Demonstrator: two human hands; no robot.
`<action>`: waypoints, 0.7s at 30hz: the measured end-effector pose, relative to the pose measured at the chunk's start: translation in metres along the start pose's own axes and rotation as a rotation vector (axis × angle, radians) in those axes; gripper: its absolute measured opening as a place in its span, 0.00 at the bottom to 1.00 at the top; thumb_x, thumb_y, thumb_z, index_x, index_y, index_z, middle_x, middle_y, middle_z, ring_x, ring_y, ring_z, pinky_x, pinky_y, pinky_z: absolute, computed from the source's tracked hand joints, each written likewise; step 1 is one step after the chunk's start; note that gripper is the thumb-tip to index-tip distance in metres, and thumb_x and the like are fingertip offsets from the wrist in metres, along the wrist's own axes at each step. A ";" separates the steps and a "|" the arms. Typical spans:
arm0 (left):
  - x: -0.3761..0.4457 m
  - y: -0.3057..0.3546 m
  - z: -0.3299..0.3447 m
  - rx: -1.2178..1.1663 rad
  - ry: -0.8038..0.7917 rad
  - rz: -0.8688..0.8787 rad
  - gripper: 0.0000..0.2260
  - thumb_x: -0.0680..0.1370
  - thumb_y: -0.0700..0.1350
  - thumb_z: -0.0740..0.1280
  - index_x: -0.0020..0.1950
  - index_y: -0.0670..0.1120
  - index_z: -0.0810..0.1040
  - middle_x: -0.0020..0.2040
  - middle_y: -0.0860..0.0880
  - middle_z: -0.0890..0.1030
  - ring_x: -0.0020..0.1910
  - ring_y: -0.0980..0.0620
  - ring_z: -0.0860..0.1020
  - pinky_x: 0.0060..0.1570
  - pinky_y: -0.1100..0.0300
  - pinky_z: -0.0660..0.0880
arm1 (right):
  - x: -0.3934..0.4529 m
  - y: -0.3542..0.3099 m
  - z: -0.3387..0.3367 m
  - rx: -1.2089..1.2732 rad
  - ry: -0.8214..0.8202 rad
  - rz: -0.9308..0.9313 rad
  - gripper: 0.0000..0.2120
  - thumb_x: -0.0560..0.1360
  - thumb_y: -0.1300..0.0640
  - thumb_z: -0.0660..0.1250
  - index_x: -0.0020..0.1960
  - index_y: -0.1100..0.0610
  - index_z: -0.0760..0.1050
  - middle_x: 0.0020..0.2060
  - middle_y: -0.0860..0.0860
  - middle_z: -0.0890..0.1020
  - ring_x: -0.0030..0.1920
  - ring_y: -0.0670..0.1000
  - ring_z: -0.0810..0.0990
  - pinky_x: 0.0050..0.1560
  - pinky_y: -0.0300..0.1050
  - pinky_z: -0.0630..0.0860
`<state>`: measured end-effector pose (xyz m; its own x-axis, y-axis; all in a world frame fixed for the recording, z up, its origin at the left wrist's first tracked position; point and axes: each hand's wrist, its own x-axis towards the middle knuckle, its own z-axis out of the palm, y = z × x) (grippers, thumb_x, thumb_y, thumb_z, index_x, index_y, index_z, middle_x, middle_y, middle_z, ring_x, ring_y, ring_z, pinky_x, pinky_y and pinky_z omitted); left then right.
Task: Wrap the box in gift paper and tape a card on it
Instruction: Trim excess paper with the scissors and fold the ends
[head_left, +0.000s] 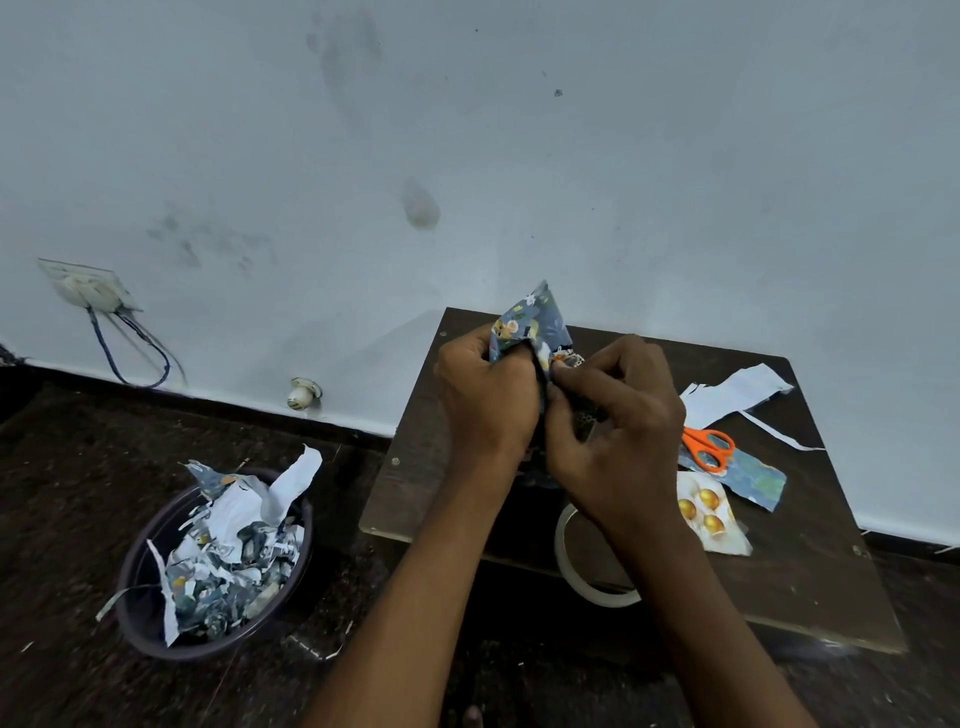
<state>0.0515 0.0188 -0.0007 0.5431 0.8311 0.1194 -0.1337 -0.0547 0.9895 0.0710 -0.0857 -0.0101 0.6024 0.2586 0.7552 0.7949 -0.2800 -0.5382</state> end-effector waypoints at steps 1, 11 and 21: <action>0.001 -0.001 0.000 0.006 0.002 -0.005 0.13 0.70 0.37 0.67 0.27 0.43 0.69 0.24 0.54 0.68 0.28 0.53 0.65 0.30 0.54 0.67 | 0.000 0.000 0.000 -0.005 -0.026 -0.008 0.04 0.71 0.64 0.72 0.44 0.63 0.86 0.38 0.54 0.77 0.42 0.55 0.74 0.38 0.44 0.69; 0.003 0.007 -0.003 -0.047 -0.073 -0.104 0.11 0.65 0.45 0.68 0.36 0.36 0.77 0.32 0.44 0.76 0.34 0.49 0.73 0.35 0.42 0.76 | 0.010 0.005 -0.008 0.294 -0.101 0.278 0.06 0.74 0.64 0.75 0.38 0.60 0.86 0.36 0.52 0.79 0.40 0.52 0.79 0.39 0.42 0.73; -0.005 0.020 -0.011 -0.061 -0.333 -0.086 0.15 0.66 0.36 0.61 0.50 0.38 0.81 0.48 0.34 0.84 0.49 0.31 0.81 0.48 0.35 0.79 | 0.013 0.007 -0.014 -0.008 -0.201 0.028 0.07 0.70 0.61 0.67 0.45 0.58 0.83 0.39 0.50 0.73 0.44 0.52 0.73 0.41 0.40 0.68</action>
<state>0.0369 0.0195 0.0181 0.7937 0.6048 0.0654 -0.1195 0.0497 0.9916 0.0833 -0.0974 0.0011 0.6274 0.4292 0.6497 0.7774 -0.2973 -0.5543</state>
